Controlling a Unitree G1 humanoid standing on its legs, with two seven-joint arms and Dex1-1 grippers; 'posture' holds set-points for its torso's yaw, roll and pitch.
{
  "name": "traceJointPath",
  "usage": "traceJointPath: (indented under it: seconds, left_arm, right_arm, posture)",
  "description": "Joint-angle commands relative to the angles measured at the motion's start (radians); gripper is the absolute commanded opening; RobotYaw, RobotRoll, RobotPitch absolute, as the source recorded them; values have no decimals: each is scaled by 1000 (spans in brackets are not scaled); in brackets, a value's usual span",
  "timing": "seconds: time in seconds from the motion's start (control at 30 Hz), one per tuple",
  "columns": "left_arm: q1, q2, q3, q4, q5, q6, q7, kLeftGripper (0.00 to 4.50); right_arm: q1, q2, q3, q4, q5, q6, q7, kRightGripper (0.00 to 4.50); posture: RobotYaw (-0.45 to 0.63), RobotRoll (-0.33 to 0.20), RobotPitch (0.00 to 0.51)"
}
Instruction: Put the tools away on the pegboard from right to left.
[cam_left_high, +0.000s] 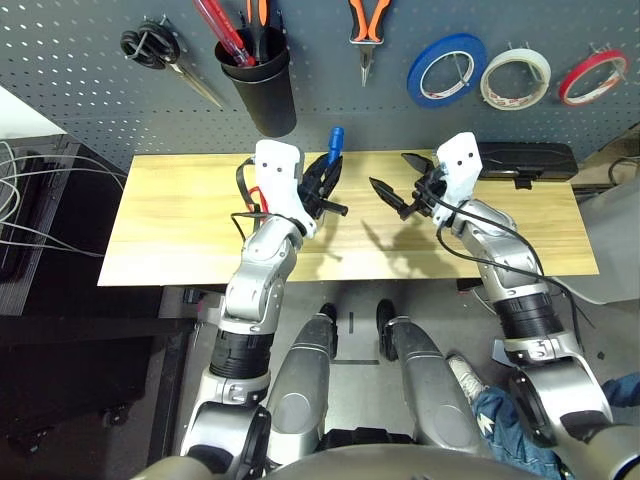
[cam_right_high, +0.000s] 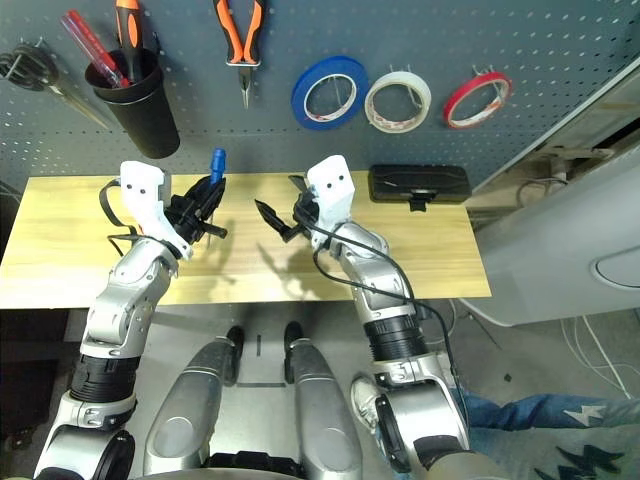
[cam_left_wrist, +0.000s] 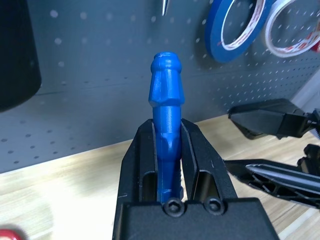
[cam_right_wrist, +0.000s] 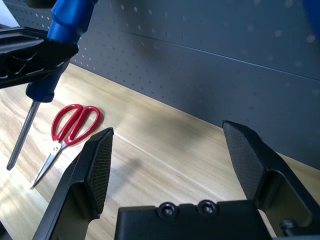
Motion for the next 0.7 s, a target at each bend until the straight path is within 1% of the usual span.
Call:
traceJointPath:
  seconds: [0.03,0.4,0.63,0.7]
  left_arm:
    - [-47,-11,8,-33,-16,-40,5,561]
    - [-215,-26,57,-54,-56,-97,40,561]
    - [-321,-46,109,-28,-99,-113,79,561]
    - [-367,-50,123,-11,-110,-139,80,561]
  right_arm:
    - [5,4,-8,12,0,-9,-2,4500]
    - [-23,16,-14,32,2,-34,-10,4500]
    - [-39,27,-20,33,3,-46,-7,4500]
    - [-47,33,-23,30,7,-52,-7,4500]
  posture:
    - [73,0,329]
    - [80,0,323]
    - [84,0,322]
    - [85,0,321]
